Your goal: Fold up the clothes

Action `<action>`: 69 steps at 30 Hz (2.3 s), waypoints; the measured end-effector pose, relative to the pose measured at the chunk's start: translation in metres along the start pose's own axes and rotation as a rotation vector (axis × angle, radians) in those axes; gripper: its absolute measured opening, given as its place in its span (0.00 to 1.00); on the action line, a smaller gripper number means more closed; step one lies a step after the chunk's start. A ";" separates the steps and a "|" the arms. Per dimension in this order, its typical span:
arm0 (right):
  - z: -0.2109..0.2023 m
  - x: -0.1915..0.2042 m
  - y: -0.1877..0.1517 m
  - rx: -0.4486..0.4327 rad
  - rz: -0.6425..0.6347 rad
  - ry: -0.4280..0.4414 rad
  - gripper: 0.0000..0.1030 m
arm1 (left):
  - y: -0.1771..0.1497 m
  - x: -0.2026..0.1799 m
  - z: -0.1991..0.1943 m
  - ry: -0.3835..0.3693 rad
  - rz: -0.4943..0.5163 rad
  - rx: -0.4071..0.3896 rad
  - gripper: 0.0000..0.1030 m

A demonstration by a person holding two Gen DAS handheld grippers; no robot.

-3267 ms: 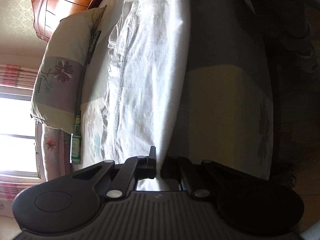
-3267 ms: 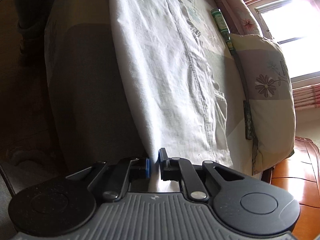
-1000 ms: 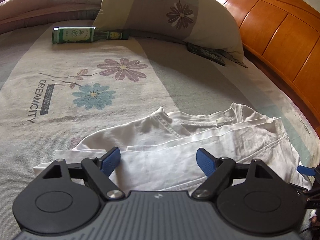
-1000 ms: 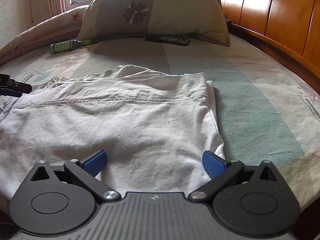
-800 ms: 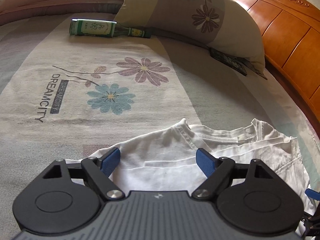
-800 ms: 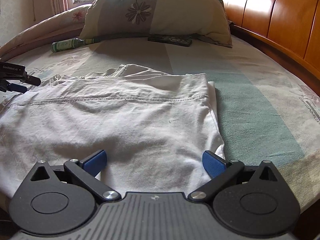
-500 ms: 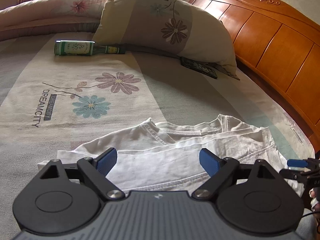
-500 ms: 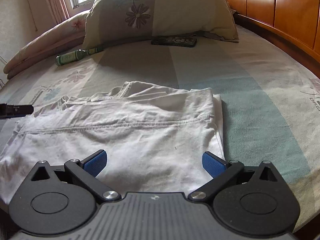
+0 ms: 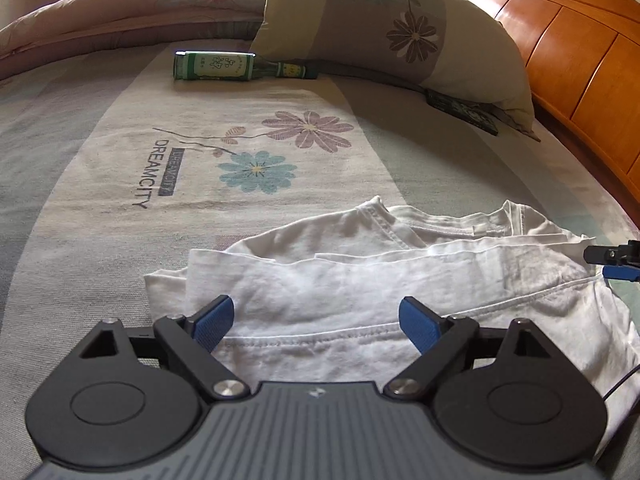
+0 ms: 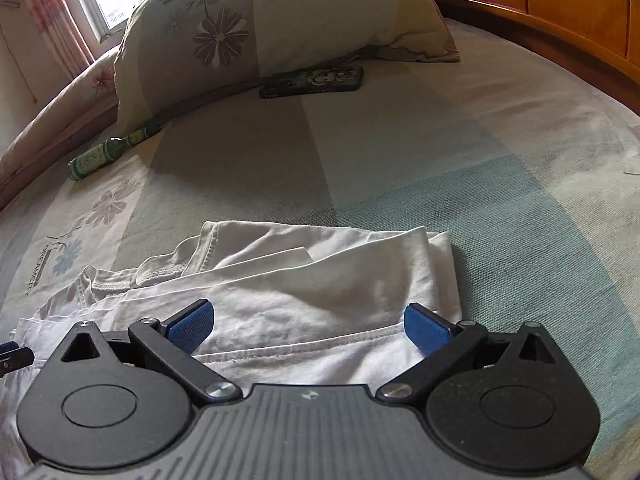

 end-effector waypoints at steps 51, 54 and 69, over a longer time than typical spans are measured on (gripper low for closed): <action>-0.055 0.010 -0.125 0.057 -0.218 -0.073 1.00 | -0.112 -0.070 -0.104 -0.047 -0.064 0.065 0.88; -0.069 0.014 -0.137 0.063 -0.228 -0.051 1.00 | -0.103 -0.068 -0.102 -0.034 -0.064 0.049 0.88; -0.068 0.015 -0.166 0.052 -0.336 -0.019 1.00 | -0.090 -0.030 -0.105 0.037 -0.137 -0.013 0.89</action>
Point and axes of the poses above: each gripper's, at about its wrist camera, not at the fingertips, and z roughly the way its jaws point, x to its left, y to its top, the point moved 7 cm from there along z, roughly the way its jaws point, and after that the axes turned 15 degrees about z, right-handed, at the moved point
